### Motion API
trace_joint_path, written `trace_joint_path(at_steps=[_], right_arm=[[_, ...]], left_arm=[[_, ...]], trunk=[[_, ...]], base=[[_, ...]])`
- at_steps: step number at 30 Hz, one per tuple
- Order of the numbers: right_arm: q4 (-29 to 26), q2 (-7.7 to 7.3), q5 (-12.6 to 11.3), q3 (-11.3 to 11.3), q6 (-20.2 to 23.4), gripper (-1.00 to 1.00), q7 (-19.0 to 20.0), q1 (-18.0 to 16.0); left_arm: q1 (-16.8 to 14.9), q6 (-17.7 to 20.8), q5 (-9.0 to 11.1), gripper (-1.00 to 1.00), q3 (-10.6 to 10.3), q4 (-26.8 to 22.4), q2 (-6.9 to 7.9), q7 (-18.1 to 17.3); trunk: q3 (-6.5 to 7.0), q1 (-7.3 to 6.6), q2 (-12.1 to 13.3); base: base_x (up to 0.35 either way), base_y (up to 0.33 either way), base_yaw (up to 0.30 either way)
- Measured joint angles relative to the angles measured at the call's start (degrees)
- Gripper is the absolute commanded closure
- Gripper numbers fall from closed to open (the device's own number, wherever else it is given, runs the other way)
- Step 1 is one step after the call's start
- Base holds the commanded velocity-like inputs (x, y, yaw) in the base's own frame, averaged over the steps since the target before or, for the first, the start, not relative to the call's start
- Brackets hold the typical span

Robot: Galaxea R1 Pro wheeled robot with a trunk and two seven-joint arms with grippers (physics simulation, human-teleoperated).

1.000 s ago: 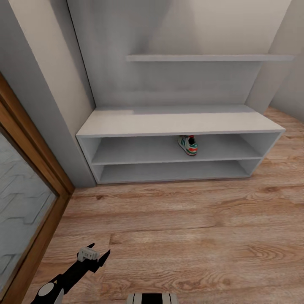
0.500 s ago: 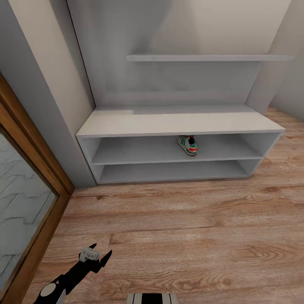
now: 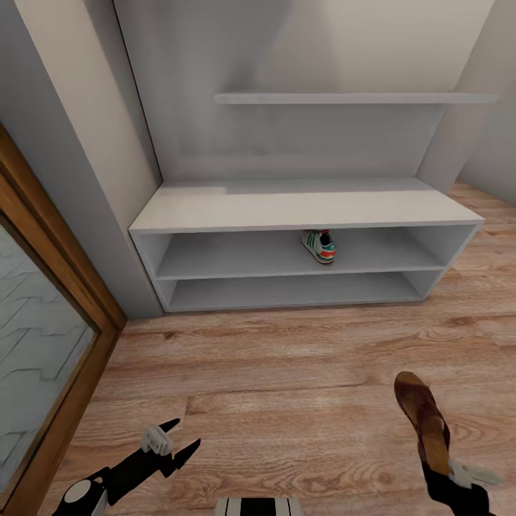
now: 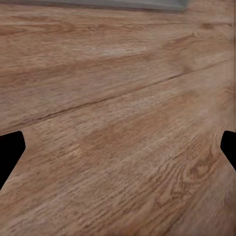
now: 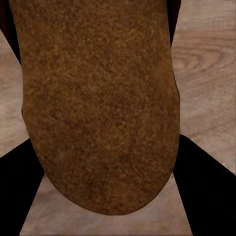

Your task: Pick up the two gym shoes and the two sandals from the corridor floor and place them onto the hallstand (shoe rack) in the corridor, making sure they are on the rack and not on the floor. Arrange them so the two gym shoes are next to each other and the two sandals are next to each other.

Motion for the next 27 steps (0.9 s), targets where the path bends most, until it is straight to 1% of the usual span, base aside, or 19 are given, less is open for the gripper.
trace_joint_path(at_steps=[1, 2, 3, 4, 5, 6, 8, 9, 10, 11, 12, 14, 15, 19, 20, 22, 26, 27], right_arm=[[-0.01, 0.79, 0.03, 1.64, 0.11, 1.0, -0.88, -0.44], [-0.03, 2.67, 0.12, 4.83, 0.43, 1.0, -3.17, -1.62], [0.0, 3.96, 0.11, 7.07, 0.72, 1.0, -4.52, -2.44], [0.03, 5.13, 0.18, 8.22, 1.07, 1.0, -6.02, -3.29], [0.13, 7.36, 0.36, 10.88, 2.08, 1.0, -9.33, -5.1], [0.22, 8.83, 0.27, 12.88, 2.77, 1.0, -11.32, -6.2], [0.32, 11.07, 0.31, 16.19, 4.48, 1.0, -15.44, -8.13], [0.32, 13.0, 0.47, 19.62, 6.62, 1.0, -19.2, -9.83], [0.33, 14.26, 0.19, 21.66, 7.77, 1.0, -20.89, -10.75], [0.3, 15.08, 0.24, 23.34, 8.97, 1.0, -22.51, -11.54], [0.18, 16.54, 0.34, 26.85, 11.16, 1.0, -25.06, -13.01], [0.04, 17.97, 0.14, 29.36, 13.16, 1.0, -26.74, -14.62], [-0.04, 18.81, 0.09, 31.29, 14.86, 1.0, -27.86, -16.21], [-0.06, 18.82, 0.18, 33.36, 17.89, 1.0, -29.18, -19.98], [0.04, 18.82, 0.25, 33.88, 19.2, 1.0, -29.5, -21.73], [0.17, 18.82, 0.22, 34.34, 21.04, 1.0, -29.82, -24.22], [0.25, 18.82, -0.1, 34.6, 23.14, 1.0, -30.03, -27.02], [0.25, 18.82, -0.09, 34.69, 23.99, 1.0, -30.09, -28.18]], left_arm=[[0.0, -0.01, -0.03, -1.0, -0.04, 0.0, -0.02, -0.02], [0.0, -0.02, -0.06, -1.0, -0.11, -0.01, -0.05, -0.09], [-0.01, -0.03, -0.08, -1.0, -0.16, 0.0, -0.05, -0.12], [0.0, -0.03, -0.09, -1.0, -0.16, -0.01, -0.05, -0.13], [0.0, -0.03, -0.1, -1.0, -0.15, -0.01, 0.01, -0.18], [-0.01, -0.04, -0.11, -1.0, -0.09, 0.0, 0.04, -0.22], [0.0, -0.03, -0.12, -1.0, 0.05, -0.01, 0.12, -0.28], [0.0, -0.03, -0.09, -1.0, 0.17, -0.01, 0.2, -0.35], [-0.01, -0.04, -0.09, -1.0, 0.21, 0.0, 0.22, -0.39], [0.0, -0.05, -0.06, -1.0, 0.26, -0.01, 0.24, -0.43], [0.0, -0.08, -0.03, -1.0, 0.32, -0.01, 0.3, -0.47], [0.0, -0.12, 0.01, -1.0, 0.35, -0.01, 0.34, -0.51], [0.0, -0.17, 0.04, -1.0, 0.37, -0.01, 0.37, -0.52], [0.01, -0.25, 0.08, -1.0, 0.41, -0.02, 0.38, -0.55], [0.01, -0.27, 0.09, -1.0, 0.38, -0.02, 0.36, -0.55], [0.01, -0.3, 0.1, -1.0, 0.36, -0.02, 0.34, -0.55], [0.01, -0.34, 0.11, -1.0, 0.35, -0.03, 0.33, -0.56], [0.01, -0.33, 0.11, -1.0, 0.34, -0.02, 0.33, -0.56]], trunk=[[0.0, 0.0, 0.0], [0.0, 0.0, 0.0], [0.0, 0.0, 0.0], [0.0, 0.0, 0.0], [0.01, 0.0, 0.0], [0.0, 0.0, 0.0], [0.01, 0.0, 0.0], [0.01, 0.0, 0.0], [0.01, 0.0, 0.0], [0.01, 0.0, 0.0], [0.01, 0.0, 0.0], [0.01, 0.0, 0.0], [0.01, 0.0, 0.0], [0.01, 0.0, 0.0], [0.01, 0.0, 0.0], [0.01, 0.0, 0.0], [0.01, 0.0, 0.0], [0.01, -0.01, 0.0]], base=[[0.0, 0.0, 0.0], [0.0, 0.0, 0.0], [0.0, 0.0, 0.0], [0.0, 0.0, 0.0], [0.0, 0.0, 0.0], [0.0, 0.0, 0.0], [0.0, 0.0, 0.0], [0.0, 0.0, 0.0], [0.0, 0.0, 0.0], [0.0, 0.0, 0.0], [0.0, 0.0, 0.0], [0.0, 0.0, 0.0], [0.0, 0.0, 0.0], [0.0, 0.0, 0.0], [0.0, 0.0, 0.0], [0.0, 0.0, 0.0], [0.0, 0.0, 0.0], [0.0, 0.0, 0.0]])
